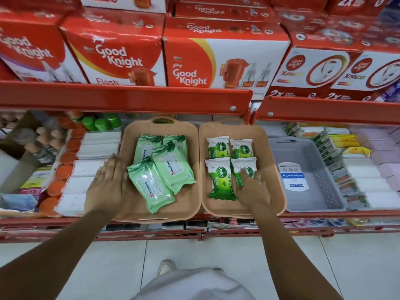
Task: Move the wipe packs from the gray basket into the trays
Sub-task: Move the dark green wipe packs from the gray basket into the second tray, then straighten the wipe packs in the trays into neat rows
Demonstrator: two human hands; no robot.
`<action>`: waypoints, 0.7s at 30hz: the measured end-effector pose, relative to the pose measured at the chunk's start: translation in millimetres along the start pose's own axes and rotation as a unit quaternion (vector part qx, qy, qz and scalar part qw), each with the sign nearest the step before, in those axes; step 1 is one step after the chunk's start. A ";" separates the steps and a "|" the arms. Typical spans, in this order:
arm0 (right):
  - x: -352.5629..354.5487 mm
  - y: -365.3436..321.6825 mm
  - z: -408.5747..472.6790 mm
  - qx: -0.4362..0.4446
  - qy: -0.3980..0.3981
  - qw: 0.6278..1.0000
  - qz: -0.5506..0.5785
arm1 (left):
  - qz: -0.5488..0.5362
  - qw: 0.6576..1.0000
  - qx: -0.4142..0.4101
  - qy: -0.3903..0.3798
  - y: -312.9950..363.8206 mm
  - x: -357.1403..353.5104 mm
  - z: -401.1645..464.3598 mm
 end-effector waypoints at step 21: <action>-68.3 -202.3 -35.5 0.244 -0.062 0.967 -0.043 | -0.196 0.973 0.078 -0.091 68.8 -28.2 7.5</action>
Point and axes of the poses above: each hand's wrist, its own z-axis towards the middle knuckle, its own x-axis out of the back of the hand, y = z × x, the point moved 10 cm from there along z, towards the middle knuckle, and after that the axes turned 10 degrees about z, right-handed, at the moved point
